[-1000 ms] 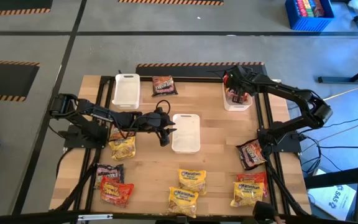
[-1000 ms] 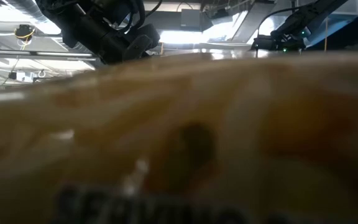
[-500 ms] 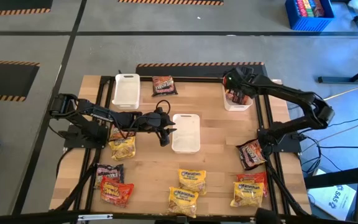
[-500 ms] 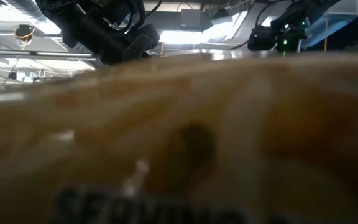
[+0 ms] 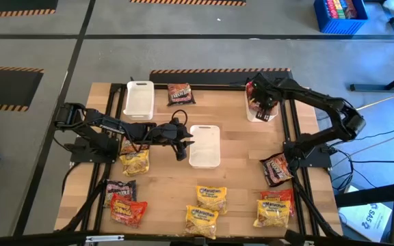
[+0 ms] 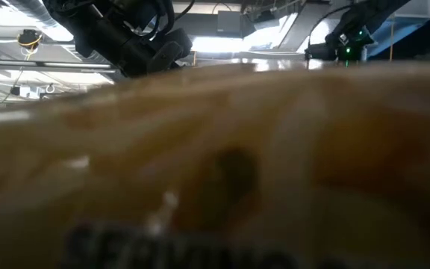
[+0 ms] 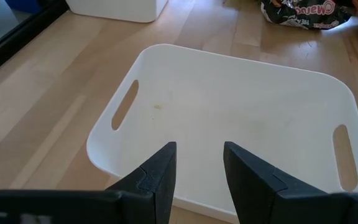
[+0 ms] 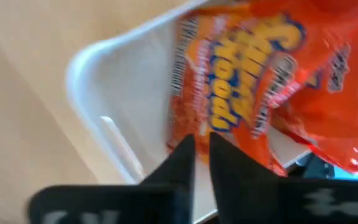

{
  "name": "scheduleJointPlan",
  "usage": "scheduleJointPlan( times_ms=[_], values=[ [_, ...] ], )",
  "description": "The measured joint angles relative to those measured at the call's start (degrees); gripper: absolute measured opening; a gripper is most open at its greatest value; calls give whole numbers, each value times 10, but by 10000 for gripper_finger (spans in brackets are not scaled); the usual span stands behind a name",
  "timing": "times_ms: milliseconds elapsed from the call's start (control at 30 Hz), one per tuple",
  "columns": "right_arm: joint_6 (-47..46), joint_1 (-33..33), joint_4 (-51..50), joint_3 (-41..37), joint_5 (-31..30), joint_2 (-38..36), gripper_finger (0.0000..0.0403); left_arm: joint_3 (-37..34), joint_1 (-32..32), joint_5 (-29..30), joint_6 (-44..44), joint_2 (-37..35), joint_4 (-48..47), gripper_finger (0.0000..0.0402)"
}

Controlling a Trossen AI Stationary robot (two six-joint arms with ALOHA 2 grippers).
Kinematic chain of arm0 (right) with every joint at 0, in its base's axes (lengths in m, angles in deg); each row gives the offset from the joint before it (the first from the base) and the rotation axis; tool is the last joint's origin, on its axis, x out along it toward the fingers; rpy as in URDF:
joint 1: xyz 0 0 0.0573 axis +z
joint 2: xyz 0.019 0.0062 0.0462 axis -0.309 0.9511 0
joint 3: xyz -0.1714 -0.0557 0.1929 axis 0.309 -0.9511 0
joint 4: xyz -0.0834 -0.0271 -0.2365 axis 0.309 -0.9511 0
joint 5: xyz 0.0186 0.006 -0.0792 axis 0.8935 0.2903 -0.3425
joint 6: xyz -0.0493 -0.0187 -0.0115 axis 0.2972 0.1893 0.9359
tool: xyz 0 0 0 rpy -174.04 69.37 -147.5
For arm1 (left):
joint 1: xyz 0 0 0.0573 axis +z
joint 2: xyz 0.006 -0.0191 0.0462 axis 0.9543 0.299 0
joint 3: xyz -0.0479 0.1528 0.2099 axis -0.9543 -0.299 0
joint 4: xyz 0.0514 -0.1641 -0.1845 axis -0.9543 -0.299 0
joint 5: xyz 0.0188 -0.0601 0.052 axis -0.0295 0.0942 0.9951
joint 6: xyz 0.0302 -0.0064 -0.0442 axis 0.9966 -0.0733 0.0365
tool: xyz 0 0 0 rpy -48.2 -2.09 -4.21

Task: Sort Maruchan noodles
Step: Put the orange noodle pack into the white right bin

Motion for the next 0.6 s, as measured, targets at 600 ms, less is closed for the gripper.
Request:
scheduleJointPlan(
  times_ms=[600],
  values=[
    [17,-24,31,0,-89,140,5,0,0,0,0,0,2,128]
  ],
)
